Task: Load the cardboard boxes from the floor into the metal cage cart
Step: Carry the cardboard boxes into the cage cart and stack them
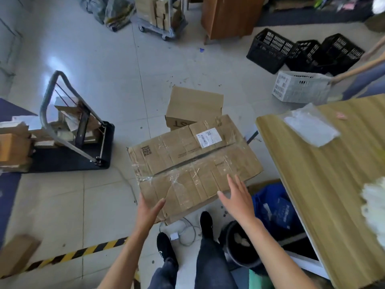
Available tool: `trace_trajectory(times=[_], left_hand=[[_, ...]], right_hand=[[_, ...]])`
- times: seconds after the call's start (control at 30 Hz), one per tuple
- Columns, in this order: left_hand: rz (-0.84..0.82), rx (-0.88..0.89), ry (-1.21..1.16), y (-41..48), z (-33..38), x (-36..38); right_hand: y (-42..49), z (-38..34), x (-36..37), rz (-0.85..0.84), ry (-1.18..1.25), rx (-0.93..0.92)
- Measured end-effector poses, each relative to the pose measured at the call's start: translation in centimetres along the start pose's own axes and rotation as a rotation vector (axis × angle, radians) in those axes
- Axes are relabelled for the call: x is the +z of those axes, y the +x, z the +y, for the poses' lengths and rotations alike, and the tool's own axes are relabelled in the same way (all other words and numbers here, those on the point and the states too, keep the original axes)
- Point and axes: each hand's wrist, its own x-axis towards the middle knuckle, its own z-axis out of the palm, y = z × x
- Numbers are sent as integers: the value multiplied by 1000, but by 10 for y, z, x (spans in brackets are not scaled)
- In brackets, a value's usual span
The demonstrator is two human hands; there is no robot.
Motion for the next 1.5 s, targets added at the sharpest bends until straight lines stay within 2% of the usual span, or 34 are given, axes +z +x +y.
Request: trace_trajectory(times=[0.13, 0.27, 0.4, 0.47, 0.6, 0.7, 0.87, 1.07, 1.27, 1.5], left_hand=[[35, -146, -135, 15, -1, 10], [106, -250, -142, 27, -11, 23], [129, -444, -210, 40, -23, 26], [129, -506, -222, 47, -26, 24], [153, -547, -214, 52, -22, 26], [183, -544, -215, 49, -11, 25], [240, -491, -200, 26, 9, 1], [459, -445, -240, -56, 5, -61], [703, -472, -404, -195, -36, -128], [1010, -428, -634, -403, -120, -167]], right_hand=[[60, 27, -31, -13, -28, 13], [123, 51, -60, -24, -47, -13], [171, 75, -77, -31, -64, -7], [192, 88, -81, -66, -15, 36], [224, 101, -76, -273, 171, 220], [231, 102, -76, -287, 269, 288], [219, 81, -94, -203, 233, 165], [176, 0, -87, -194, 152, -48], [95, -111, -56, -303, 112, -295], [-63, -207, 0, -421, 41, -560]])
